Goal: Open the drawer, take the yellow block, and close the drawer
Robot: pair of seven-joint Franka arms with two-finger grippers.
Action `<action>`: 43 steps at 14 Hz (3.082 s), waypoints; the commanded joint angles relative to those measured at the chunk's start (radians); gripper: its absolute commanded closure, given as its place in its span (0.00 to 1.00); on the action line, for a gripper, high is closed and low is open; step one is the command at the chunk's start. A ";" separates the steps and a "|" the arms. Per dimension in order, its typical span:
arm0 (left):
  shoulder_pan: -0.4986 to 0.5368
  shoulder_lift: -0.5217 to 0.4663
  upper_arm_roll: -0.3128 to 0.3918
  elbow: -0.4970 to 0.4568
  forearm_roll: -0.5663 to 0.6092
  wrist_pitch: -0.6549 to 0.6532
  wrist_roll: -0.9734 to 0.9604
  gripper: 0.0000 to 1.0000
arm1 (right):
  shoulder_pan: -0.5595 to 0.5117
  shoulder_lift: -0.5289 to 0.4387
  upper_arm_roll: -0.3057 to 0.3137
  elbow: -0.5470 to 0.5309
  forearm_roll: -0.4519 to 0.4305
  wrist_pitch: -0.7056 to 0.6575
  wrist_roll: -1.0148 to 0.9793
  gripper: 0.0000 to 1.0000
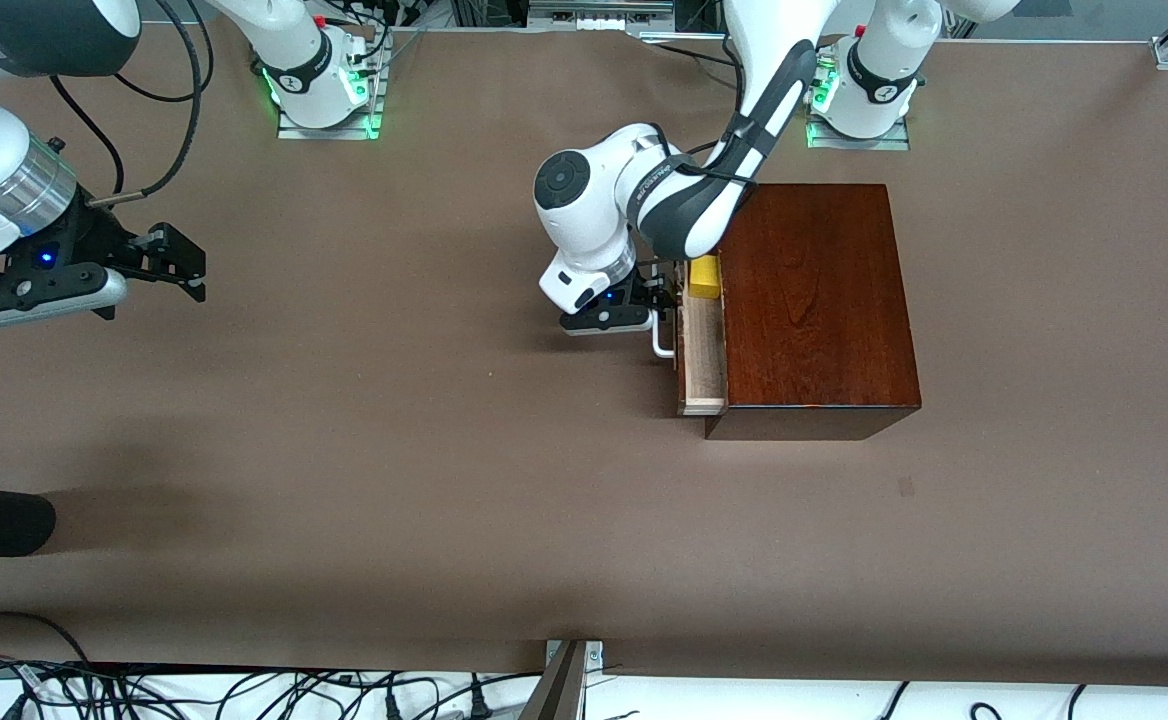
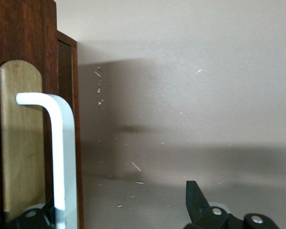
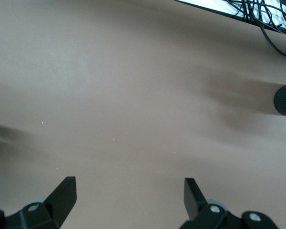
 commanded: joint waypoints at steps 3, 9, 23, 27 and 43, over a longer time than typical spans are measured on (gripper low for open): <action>-0.040 0.080 -0.030 0.105 -0.056 0.081 -0.054 0.00 | -0.006 0.000 0.003 0.005 0.004 0.004 0.006 0.00; -0.037 0.031 -0.019 0.183 -0.044 -0.170 -0.025 0.00 | -0.006 0.003 0.003 0.005 -0.002 0.006 0.006 0.00; 0.406 -0.262 -0.025 0.284 -0.247 -0.500 0.555 0.00 | 0.008 0.009 0.017 0.000 0.005 0.002 -0.003 0.00; 0.454 -0.265 -0.013 0.287 -0.235 -0.536 0.675 0.00 | 0.040 0.050 0.016 0.003 -0.010 -0.002 -0.006 0.00; 0.724 -0.726 -0.021 -0.260 -0.234 -0.335 0.994 0.00 | 0.305 0.277 0.362 0.222 -0.005 -0.001 -0.159 0.00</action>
